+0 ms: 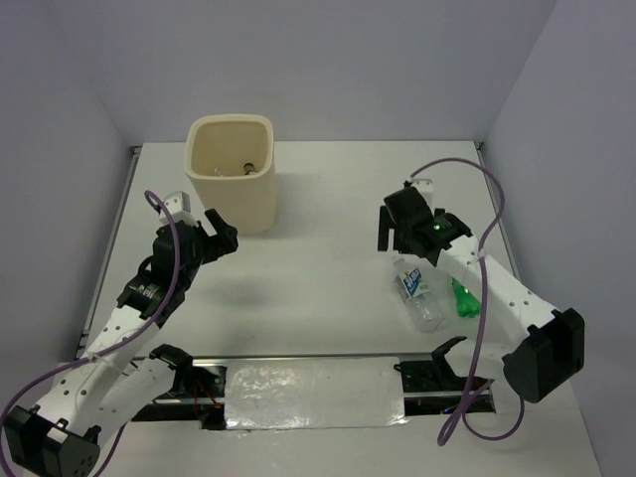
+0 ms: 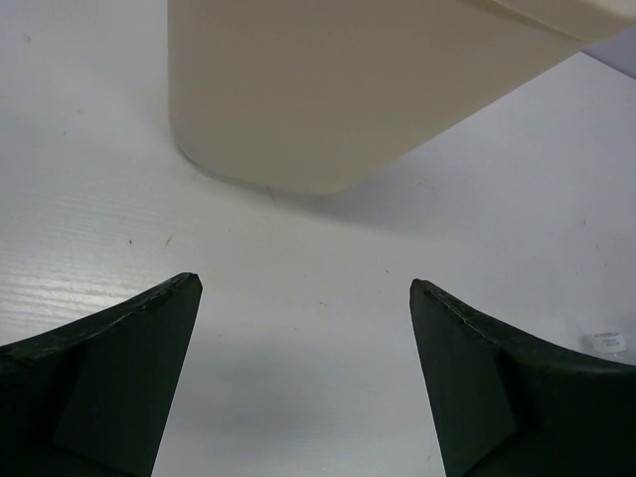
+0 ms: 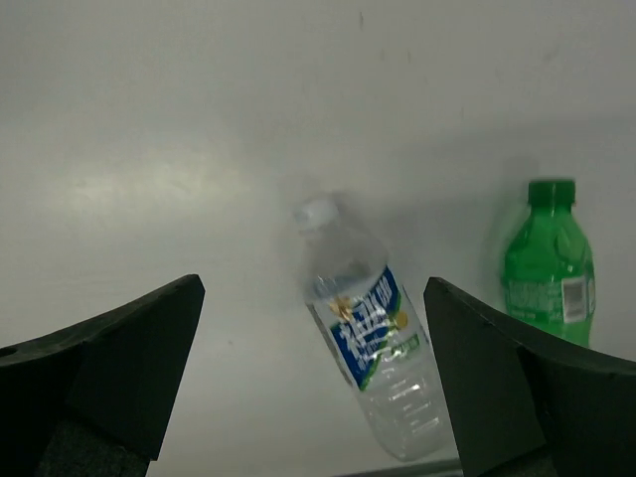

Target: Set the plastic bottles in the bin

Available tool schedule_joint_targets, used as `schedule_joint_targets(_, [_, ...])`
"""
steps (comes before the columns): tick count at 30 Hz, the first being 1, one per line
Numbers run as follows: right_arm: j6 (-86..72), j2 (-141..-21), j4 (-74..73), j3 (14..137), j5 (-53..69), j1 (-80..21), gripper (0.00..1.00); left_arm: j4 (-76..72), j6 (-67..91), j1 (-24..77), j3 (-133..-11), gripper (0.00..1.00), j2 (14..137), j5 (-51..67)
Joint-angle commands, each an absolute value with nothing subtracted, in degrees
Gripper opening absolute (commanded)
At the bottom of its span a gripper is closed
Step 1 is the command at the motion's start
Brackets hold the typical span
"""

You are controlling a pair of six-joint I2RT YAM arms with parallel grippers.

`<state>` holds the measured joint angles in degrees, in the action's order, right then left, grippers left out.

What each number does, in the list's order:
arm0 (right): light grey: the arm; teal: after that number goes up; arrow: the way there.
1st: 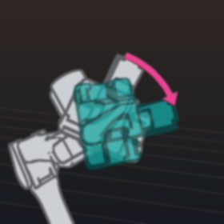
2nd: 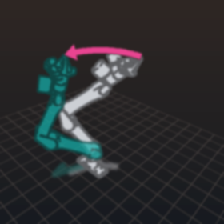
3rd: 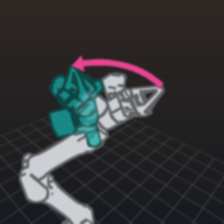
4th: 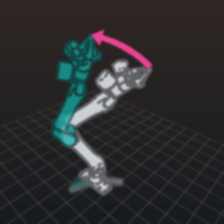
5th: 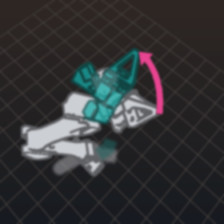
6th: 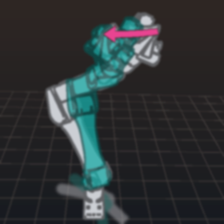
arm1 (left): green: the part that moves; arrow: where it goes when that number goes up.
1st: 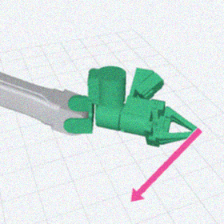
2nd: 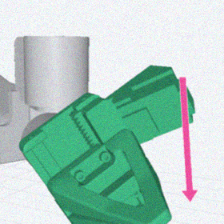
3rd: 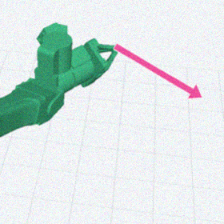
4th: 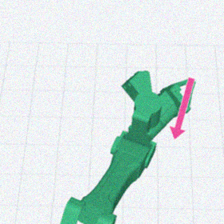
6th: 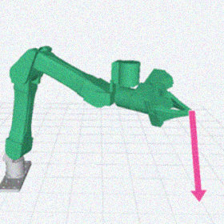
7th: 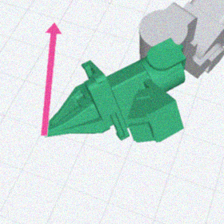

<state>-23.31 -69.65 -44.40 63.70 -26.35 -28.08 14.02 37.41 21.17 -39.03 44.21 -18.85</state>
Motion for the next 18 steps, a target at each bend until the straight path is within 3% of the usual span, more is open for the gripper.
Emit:
schedule_joint_targets(1, [-30.9, -70.9, -53.2, 57.9, -26.6, -27.3, 1.00, 10.5, 35.6, 20.9, -41.1, 0.99, 43.4, -17.6])
schedule_joint_targets(8, [-32.9, -77.0, -53.7, 50.7, -26.5, -26.3, 1.00, 10.5, 35.4, 20.8, -39.1, 0.99, 40.7, -18.6])
schedule_joint_targets(14, [-28.1, -84.9, -45.9, 49.5, -20.5, -21.9, 1.00, 11.2, 35.5, 20.9, -39.1, 0.99, 40.6, -19.3])
schedule_joint_targets(16, [-26.1, -86.4, -43.7, 50.6, -18.1, -22.0, 0.96, 11.7, 35.5, 20.8, -39.4, 0.99, 41.0, -19.9])
schedule_joint_targets(18, [-25.6, -87.2, -43.2, 52.2, -17.3, -22.0, 0.77, 11.9, 35.6, 20.8, -39.6, 0.99, 41.0, -20.4])
